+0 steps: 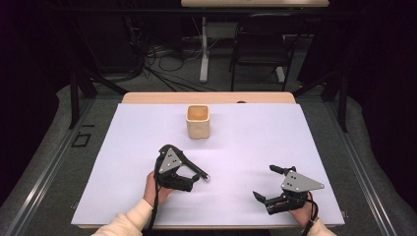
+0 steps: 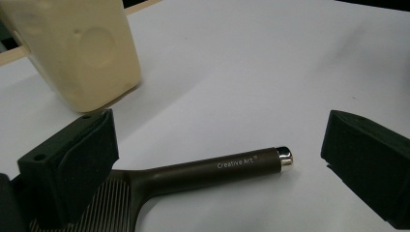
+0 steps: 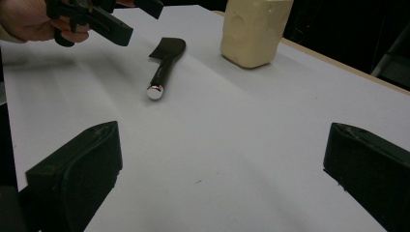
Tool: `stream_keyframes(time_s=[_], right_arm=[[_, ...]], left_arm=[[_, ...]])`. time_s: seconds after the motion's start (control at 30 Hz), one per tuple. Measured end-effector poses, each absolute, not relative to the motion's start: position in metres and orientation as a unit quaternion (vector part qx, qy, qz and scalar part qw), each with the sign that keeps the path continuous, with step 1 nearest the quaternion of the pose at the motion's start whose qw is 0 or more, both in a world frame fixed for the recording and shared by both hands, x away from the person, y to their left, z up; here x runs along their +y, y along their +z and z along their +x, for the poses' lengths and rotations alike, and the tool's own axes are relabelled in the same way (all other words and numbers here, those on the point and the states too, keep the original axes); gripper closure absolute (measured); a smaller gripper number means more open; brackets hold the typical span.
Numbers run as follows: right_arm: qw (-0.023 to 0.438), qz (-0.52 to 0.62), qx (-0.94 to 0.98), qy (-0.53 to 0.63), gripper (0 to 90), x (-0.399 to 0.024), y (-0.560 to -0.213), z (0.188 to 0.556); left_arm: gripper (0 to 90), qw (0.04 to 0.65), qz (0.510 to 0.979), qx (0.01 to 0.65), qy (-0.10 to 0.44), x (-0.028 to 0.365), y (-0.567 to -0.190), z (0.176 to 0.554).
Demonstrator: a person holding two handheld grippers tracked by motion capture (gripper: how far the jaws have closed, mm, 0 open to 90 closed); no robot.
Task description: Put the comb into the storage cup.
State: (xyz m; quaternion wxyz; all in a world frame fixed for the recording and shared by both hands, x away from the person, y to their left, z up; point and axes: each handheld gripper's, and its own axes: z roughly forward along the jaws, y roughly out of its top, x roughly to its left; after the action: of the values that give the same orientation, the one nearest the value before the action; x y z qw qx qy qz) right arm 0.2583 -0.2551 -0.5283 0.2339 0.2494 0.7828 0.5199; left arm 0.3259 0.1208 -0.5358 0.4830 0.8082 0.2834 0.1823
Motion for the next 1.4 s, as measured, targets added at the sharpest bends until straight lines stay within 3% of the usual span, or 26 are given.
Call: stream_keyframes(time_s=[0.5, 0.63, 0.8, 1.03, 1.1, 1.23, 1.4], right_arm=[[0.233, 0.249, 0.784, 0.519, 0.0, -0.255, -0.529, 0.259], [0.233, 0.249, 0.784, 0.519, 0.0, -0.255, -0.529, 0.259], [0.232, 0.249, 0.784, 0.519, 0.0, -0.255, -0.529, 0.259], [0.232, 0.249, 0.784, 0.519, 0.0, -0.255, -0.529, 0.259], [0.232, 0.249, 0.784, 0.519, 0.0, -0.255, -0.529, 0.259], [0.231, 0.249, 0.784, 0.519, 0.0, -0.255, -0.529, 0.259], [0.231, 0.250, 0.784, 0.519, 0.0, -0.255, -0.529, 0.259]], left_arm=[[0.5, 0.478, 0.813, 0.281, 0.176, 0.104, -0.537, 0.334], [4.4, 0.472, 0.817, 0.282, 0.173, 0.099, -0.539, 0.336], [20.7, 0.469, 0.822, 0.277, 0.164, 0.094, -0.541, 0.337], [65.6, 0.467, 0.831, 0.275, 0.125, 0.090, -0.548, 0.343], [72.6, 0.466, 0.833, 0.275, 0.116, 0.089, -0.551, 0.345], [79.2, 0.458, 0.839, 0.276, 0.101, 0.085, -0.554, 0.347], [81.3, 0.445, 0.850, 0.267, 0.093, 0.080, -0.557, 0.347]])
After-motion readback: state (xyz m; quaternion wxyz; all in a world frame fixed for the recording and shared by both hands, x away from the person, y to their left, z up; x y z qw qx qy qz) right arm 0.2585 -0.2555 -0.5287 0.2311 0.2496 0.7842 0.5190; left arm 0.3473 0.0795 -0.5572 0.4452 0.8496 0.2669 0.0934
